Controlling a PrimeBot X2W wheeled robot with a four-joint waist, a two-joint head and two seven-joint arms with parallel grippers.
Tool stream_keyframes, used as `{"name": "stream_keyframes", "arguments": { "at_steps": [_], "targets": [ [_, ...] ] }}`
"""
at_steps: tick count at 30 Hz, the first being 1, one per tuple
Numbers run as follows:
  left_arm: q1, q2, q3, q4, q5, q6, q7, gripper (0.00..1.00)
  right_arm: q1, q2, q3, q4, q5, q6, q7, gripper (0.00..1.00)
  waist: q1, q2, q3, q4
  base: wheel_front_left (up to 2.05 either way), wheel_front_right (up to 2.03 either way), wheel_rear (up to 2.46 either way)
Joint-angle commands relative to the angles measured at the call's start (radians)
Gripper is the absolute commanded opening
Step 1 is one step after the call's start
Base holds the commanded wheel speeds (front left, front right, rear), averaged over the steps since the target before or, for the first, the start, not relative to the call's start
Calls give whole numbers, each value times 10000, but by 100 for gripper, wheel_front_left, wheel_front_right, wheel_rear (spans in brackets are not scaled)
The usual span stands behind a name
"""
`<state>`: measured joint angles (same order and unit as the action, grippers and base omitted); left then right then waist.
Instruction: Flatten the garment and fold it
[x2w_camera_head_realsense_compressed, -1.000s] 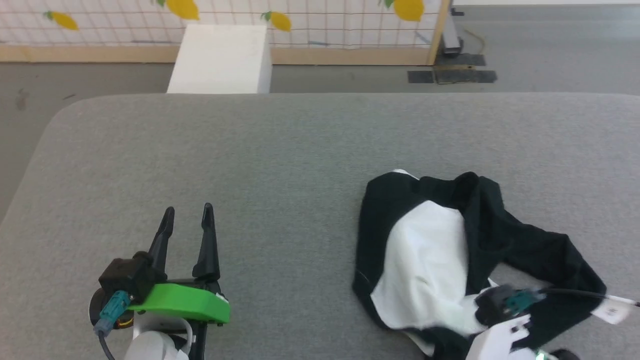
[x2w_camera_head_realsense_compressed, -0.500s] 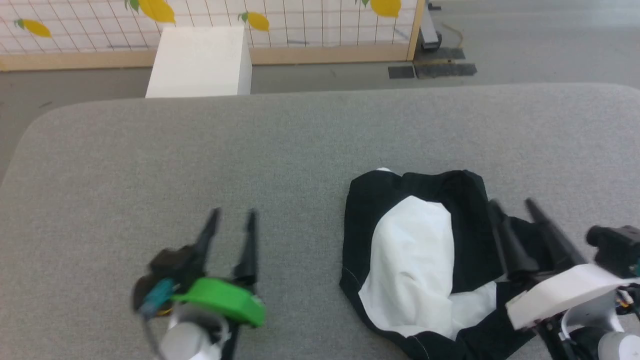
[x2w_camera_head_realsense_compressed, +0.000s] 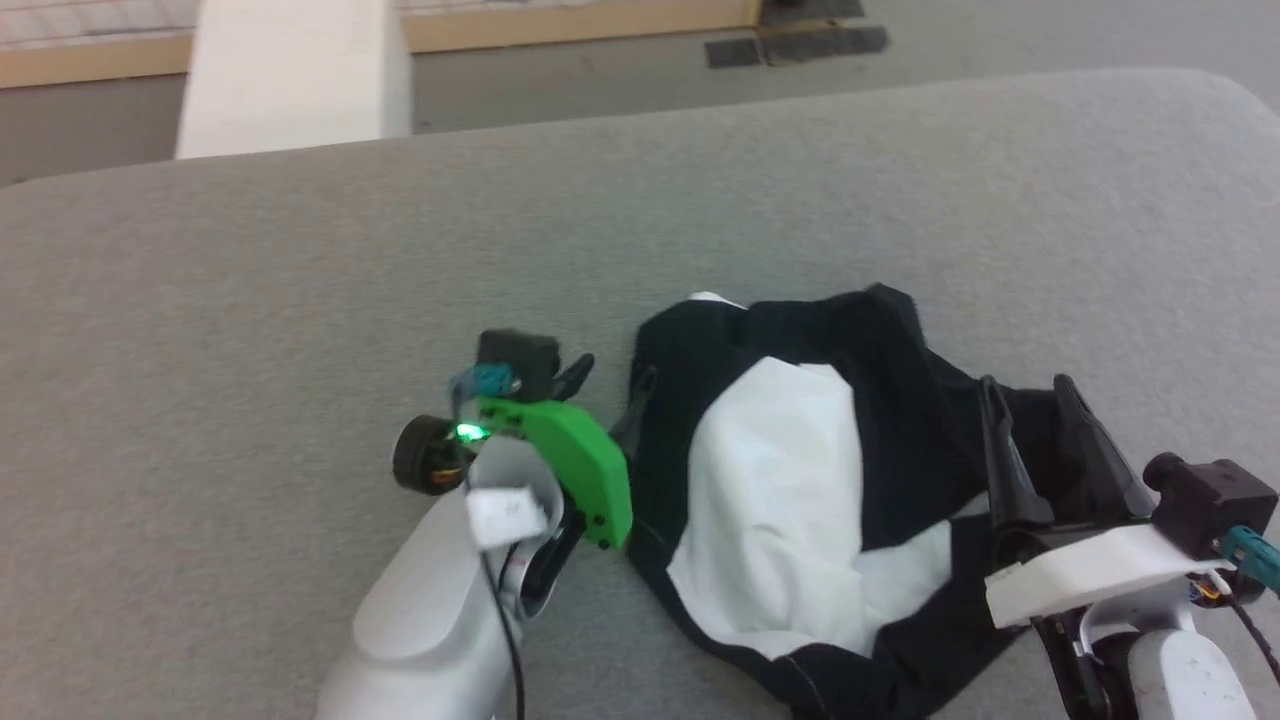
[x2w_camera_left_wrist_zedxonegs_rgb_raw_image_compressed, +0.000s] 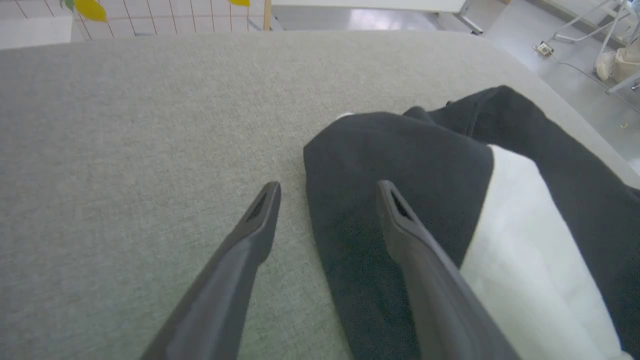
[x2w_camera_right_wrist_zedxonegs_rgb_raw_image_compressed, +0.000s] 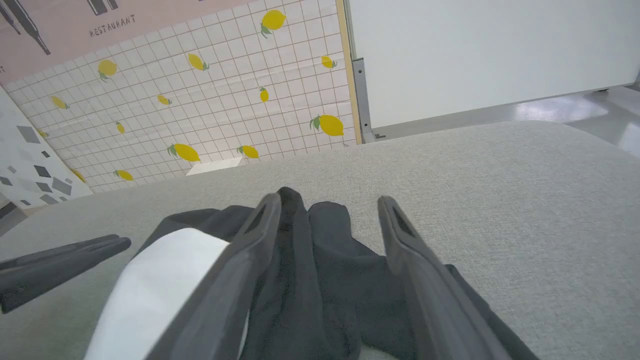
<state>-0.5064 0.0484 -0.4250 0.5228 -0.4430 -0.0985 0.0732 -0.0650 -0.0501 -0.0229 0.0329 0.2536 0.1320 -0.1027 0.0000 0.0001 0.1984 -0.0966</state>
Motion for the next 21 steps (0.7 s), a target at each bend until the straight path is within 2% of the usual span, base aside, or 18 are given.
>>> {"name": "stream_keyframes", "arguments": {
  "at_steps": [1, 11, 14, 15, 16, 19, 21],
  "targets": [
    [-275, 18, -161, 204, -167, 92, 336, 100, -207, -2, 19, 110, 75, -13, -135, 100, 0, -1, 320, -451, 0, 0, 0],
    [-751, 107, -1116, 1589, -172, 895, 3256, 100, -403, -1, 214, 429, 285, -13, -328, 100, 0, -1, 381, -847, 0, 0, 0],
    [-692, 247, -1531, 1937, -81, 776, 4475, 100, -425, -1, 253, 411, 308, -13, -343, 100, 0, -1, 395, -842, 0, 0, 0],
    [-646, 284, -1640, 1985, -106, 660, 4822, 41, -433, -1, 259, 401, 320, -13, -349, 100, 0, -1, 390, -826, 0, 0, 0],
    [-580, 310, -1723, 1976, -179, 529, 5156, 0, -435, -1, 255, 386, 329, -13, -357, 100, 0, -1, 380, -786, 0, 0, 0],
    [-444, 361, -1741, 1603, -354, 319, 5156, 0, -408, -1, 216, 346, 341, -13, -352, 100, 0, -1, 332, -583, 0, 0, 0],
    [-420, 493, -1547, 1188, -252, 528, 4327, 0, -381, -1, 207, 326, 341, -13, -319, 100, 0, -1, 268, -404, 0, 0, 0]
  ]
}}
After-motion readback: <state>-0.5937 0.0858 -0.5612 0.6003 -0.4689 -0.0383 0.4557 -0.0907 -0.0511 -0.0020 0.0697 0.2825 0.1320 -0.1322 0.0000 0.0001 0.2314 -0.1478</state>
